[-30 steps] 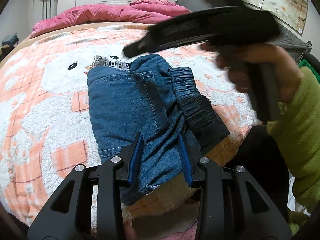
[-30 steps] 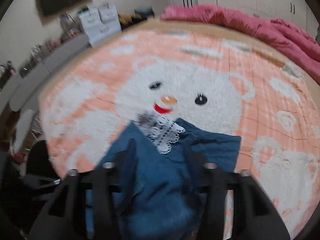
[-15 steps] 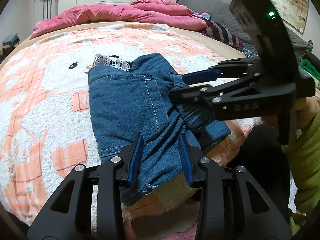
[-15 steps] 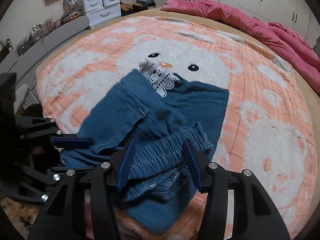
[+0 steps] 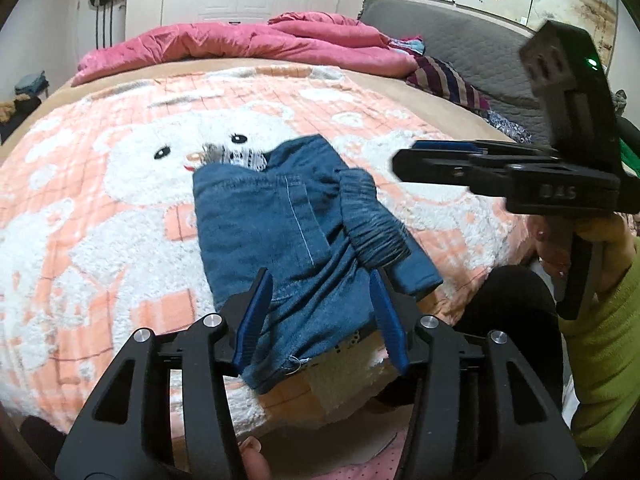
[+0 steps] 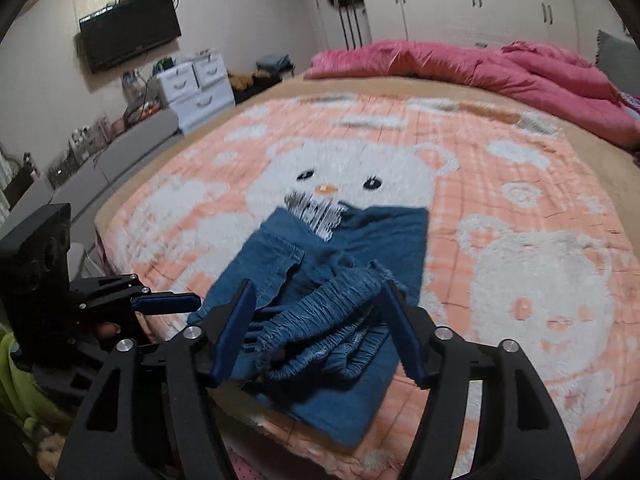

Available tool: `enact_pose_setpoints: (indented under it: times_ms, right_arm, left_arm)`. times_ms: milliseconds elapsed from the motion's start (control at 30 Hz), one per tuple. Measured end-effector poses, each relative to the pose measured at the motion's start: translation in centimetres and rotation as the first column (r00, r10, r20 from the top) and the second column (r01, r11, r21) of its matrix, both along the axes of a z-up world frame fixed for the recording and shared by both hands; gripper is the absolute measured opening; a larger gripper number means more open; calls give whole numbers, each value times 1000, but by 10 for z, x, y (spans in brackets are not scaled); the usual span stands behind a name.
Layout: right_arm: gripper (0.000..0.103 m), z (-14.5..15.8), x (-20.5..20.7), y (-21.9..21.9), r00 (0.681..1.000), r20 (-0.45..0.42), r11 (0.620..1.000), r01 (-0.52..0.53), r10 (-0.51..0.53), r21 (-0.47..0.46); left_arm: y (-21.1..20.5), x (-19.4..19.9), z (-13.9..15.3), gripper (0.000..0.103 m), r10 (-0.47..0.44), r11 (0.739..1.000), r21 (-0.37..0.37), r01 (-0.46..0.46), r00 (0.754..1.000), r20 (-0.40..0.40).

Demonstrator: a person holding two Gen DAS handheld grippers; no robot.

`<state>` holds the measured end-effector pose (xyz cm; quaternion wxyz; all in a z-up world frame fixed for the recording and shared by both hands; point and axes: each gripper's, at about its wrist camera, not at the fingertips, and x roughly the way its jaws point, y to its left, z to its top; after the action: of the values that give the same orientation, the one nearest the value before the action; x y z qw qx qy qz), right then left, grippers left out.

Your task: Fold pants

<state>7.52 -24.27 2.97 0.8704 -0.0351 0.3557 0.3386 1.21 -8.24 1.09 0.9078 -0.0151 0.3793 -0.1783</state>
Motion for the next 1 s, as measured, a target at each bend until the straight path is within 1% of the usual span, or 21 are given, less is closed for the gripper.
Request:
enact_pose_setpoints:
  times_ms: [67, 167, 300, 433, 567, 667, 733, 833, 933, 1000]
  right_arm:
    - [69, 7, -5, -6, 1000, 16, 1000, 15, -16, 12]
    - [74, 13, -9, -14, 999, 26, 999, 42, -43, 23]
    - [77, 13, -12, -18, 997, 34, 997, 72, -73, 14]
    - [79, 7, -10, -23, 994, 12, 993, 113, -113, 19]
    - [80, -1, -6, -27, 990, -11, 990, 143, -143, 11]
    - [84, -10, 2, -31, 983, -44, 983, 181, -180, 11]
    - [84, -17, 10, -33, 976, -67, 978, 208, -207, 2]
    - [84, -25, 16, -34, 971, -73, 974, 227, -227, -19]
    - [84, -35, 22, -33, 967, -92, 971, 236, -238, -27]
    - [84, -40, 25, -32, 965, -107, 971, 237, -239, -30]
  left_arm:
    - [-2, -3, 7, 51, 5, 1000, 5, -5, 1000, 14]
    - [-4, -6, 16, 58, 13, 1000, 15, -13, 999, 34]
    - [-2, -7, 26, 63, 31, 999, 16, -32, 998, 53]
    - [1, -5, 29, 71, 52, 998, 15, -53, 997, 60]
    - [7, 4, 27, 75, 82, 996, 18, -83, 995, 52]
    - [13, 14, 23, 78, 116, 993, 11, -116, 993, 30]
    - [18, 20, 18, 78, 135, 991, 8, -135, 991, 13]
    - [25, 28, 13, 79, 157, 988, 10, -157, 988, -4]
    - [31, 36, 8, 85, 173, 985, 4, -173, 985, -17]
    - [34, 43, 3, 86, 182, 983, 8, -182, 983, -26]
